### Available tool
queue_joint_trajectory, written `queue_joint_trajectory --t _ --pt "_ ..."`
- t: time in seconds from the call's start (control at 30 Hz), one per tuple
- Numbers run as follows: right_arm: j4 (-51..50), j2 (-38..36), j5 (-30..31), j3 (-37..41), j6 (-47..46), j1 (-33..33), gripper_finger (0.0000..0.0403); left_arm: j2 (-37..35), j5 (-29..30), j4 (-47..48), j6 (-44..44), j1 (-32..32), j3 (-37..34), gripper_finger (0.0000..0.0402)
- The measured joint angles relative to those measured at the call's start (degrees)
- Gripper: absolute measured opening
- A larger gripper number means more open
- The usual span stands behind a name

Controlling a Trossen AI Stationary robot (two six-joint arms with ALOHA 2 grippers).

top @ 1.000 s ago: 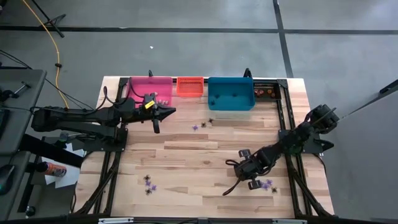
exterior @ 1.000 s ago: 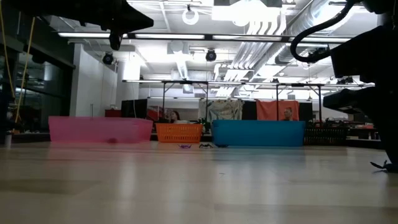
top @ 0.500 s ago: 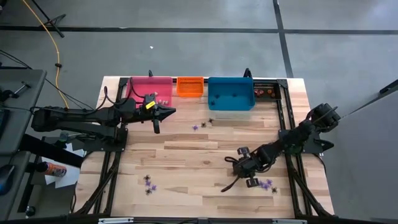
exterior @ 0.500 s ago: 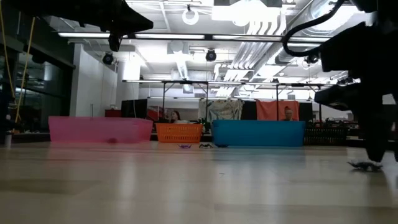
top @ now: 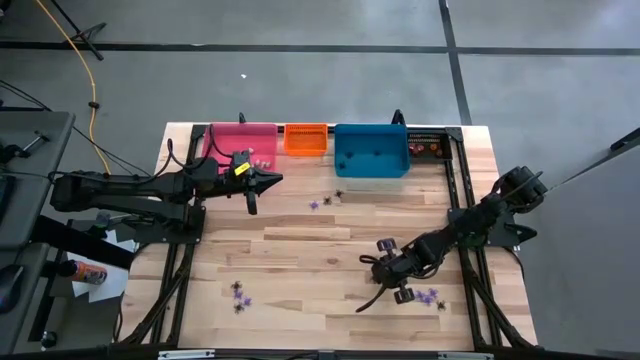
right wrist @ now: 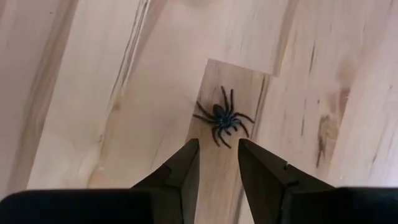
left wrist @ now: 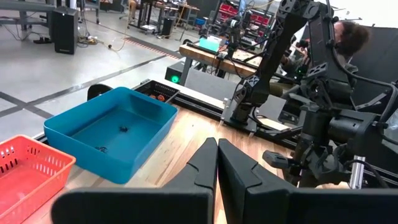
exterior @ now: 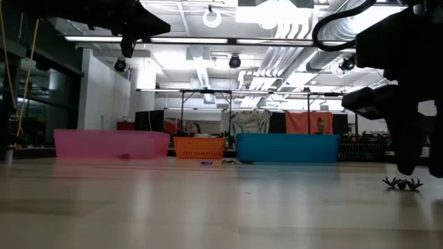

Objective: Sort Halloween decoration
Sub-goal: Put the black spider toy into the blue bin

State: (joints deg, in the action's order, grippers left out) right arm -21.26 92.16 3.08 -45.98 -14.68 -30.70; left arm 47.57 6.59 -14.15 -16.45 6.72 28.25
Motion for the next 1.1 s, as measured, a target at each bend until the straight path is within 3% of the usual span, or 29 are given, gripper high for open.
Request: queue_joint_trajectory --t 0.37,0.87,1.1 --pt "3.5 3.6 -1.6 -0.2 7.1 0.0 0.0108 0.0 0.0 0.5 -1.3 0.0 0.0 0.0001" --pt "3.9 3.2 1.2 -2.4 6.0 1.9 0.0084 0.0 0.0 1.3 -1.5 0.0 0.0 0.0000" --pt "10.0 3.3 -0.4 -4.7 5.7 3.6 0.0135 0.0 0.0 1.3 -2.0 0.0 0.0 0.0000"
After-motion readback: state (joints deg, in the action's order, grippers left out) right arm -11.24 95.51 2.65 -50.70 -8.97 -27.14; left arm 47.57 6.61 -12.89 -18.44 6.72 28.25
